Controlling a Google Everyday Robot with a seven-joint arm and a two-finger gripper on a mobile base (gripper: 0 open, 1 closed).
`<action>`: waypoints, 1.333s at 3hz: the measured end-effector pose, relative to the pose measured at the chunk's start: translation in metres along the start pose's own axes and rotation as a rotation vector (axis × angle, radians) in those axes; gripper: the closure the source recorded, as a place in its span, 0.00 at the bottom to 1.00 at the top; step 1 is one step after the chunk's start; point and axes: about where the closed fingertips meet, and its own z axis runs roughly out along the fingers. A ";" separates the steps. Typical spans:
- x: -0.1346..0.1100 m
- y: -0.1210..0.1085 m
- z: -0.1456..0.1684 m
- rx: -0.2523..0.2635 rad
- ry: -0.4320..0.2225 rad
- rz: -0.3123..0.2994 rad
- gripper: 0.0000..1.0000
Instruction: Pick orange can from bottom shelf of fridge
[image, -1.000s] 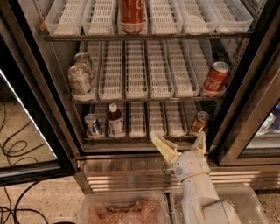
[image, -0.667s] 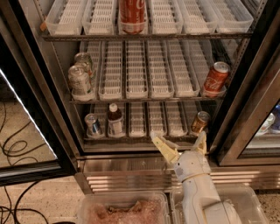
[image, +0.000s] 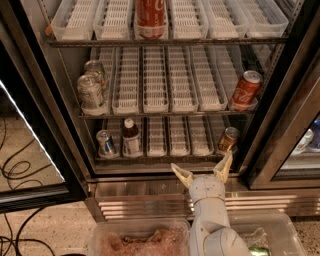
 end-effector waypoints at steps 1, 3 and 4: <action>0.001 -0.005 0.000 0.016 0.002 -0.006 0.00; 0.028 -0.013 0.023 0.088 0.145 -0.023 0.00; 0.039 -0.018 0.021 0.113 0.187 -0.022 0.00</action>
Offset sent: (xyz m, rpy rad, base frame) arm 0.0130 -0.0161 -0.0164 0.0192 0.1012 -0.0818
